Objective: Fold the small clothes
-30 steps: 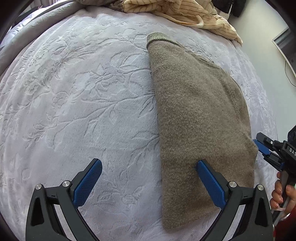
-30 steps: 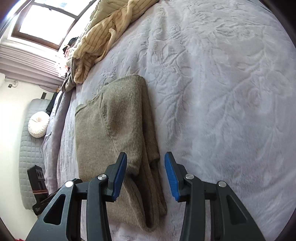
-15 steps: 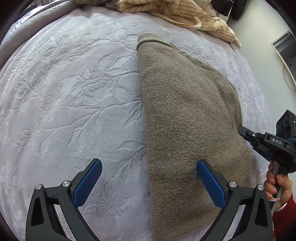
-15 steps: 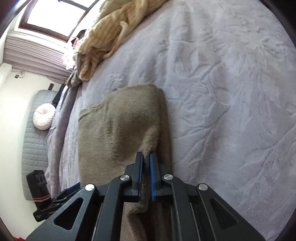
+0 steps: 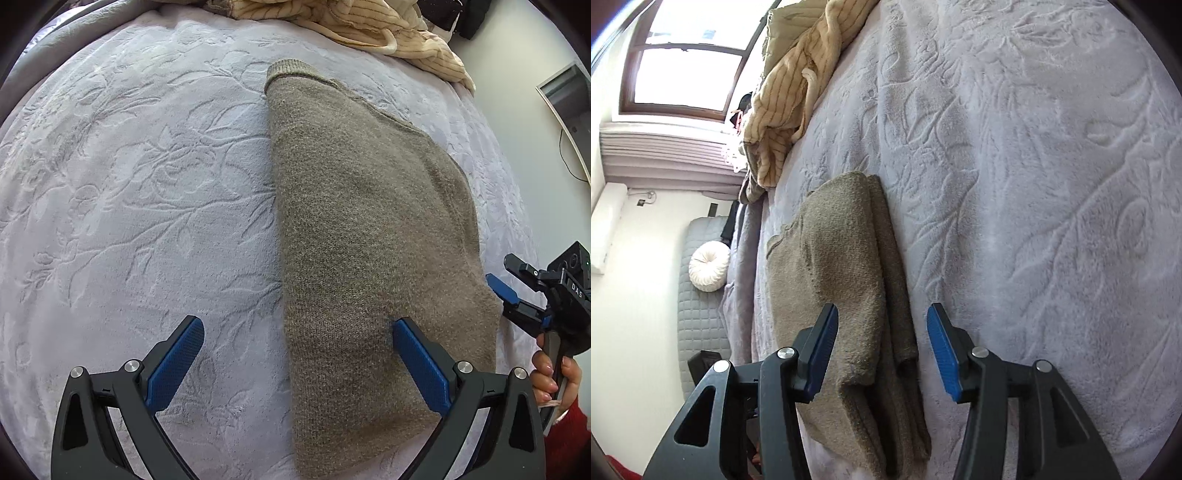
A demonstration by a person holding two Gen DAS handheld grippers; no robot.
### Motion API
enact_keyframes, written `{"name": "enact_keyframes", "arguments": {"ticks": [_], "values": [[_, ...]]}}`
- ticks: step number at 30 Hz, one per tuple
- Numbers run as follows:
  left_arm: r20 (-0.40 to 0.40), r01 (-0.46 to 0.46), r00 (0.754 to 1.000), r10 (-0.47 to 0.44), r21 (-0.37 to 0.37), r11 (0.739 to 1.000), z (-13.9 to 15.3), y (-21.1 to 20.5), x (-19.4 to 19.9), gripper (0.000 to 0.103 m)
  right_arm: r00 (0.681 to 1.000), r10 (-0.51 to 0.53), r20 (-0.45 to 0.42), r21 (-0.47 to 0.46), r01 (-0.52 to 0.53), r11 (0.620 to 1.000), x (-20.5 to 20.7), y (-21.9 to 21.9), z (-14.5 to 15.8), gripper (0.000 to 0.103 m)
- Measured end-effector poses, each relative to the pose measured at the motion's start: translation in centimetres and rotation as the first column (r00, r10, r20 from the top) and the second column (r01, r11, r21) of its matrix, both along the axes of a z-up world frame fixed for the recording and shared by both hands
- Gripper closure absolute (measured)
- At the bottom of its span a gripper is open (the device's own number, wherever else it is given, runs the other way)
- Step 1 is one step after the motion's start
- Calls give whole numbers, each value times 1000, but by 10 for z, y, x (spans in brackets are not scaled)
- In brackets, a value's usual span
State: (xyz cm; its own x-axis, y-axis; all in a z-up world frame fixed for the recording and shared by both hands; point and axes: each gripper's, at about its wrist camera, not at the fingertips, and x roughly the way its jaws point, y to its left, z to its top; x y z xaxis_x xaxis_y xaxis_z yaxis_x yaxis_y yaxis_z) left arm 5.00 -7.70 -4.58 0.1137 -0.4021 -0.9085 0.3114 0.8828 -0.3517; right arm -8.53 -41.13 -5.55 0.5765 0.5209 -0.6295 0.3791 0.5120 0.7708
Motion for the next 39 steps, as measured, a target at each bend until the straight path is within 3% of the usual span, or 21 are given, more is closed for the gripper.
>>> {"name": "enact_keyframes", "arguments": {"ticks": [3, 10, 15, 17, 21, 22, 23, 24, 26, 29, 39], "values": [[-32, 38, 999, -39, -46, 998, -1, -2, 7, 0, 999, 41, -6, 5, -41, 999, 12, 7, -3, 48], [-165, 77, 979, -119, -244, 967, -22, -7, 30, 0, 986, 165, -34, 5, -165, 986, 38, 10, -21, 48], [-166, 70, 978, -125, -304, 950, -24, -26, 43, 0, 954, 300, -14, 31, -299, 954, 66, 23, -28, 48], [-140, 94, 980, -140, -292, 952, -21, -39, 44, 0, 943, 333, -6, 39, -333, 942, 80, 30, -34, 48], [-109, 154, 978, -175, -181, 971, -27, -57, 39, 1, 957, 291, 15, 106, -291, 951, 86, 30, -45, 48], [-93, 160, 980, -177, -167, 973, -25, -58, 37, 5, 961, 278, 10, 111, -277, 954, 84, 30, -45, 51], [-84, 156, 982, -170, -157, 975, -22, -58, 36, 10, 964, 266, 11, 125, -265, 956, 82, 30, -45, 61], [-82, 151, 983, -166, -167, 974, -20, -56, 35, 18, 968, 250, 15, 144, -249, 958, 78, 29, -44, 74], [-92, 118, 986, -139, -206, 971, -14, -46, 37, 35, 976, 217, 24, 173, -218, 960, 71, 28, -39, 75], [-106, 93, 987, -123, -253, 963, -7, -33, 39, 49, 981, 186, 57, 219, -195, 956, 66, 33, -25, 76], [-79, 126, 984, -157, -311, 942, 48, 6, 11, 49, 979, 169, 113, 289, -195, 937, 36, 67, 33, 76]]}}
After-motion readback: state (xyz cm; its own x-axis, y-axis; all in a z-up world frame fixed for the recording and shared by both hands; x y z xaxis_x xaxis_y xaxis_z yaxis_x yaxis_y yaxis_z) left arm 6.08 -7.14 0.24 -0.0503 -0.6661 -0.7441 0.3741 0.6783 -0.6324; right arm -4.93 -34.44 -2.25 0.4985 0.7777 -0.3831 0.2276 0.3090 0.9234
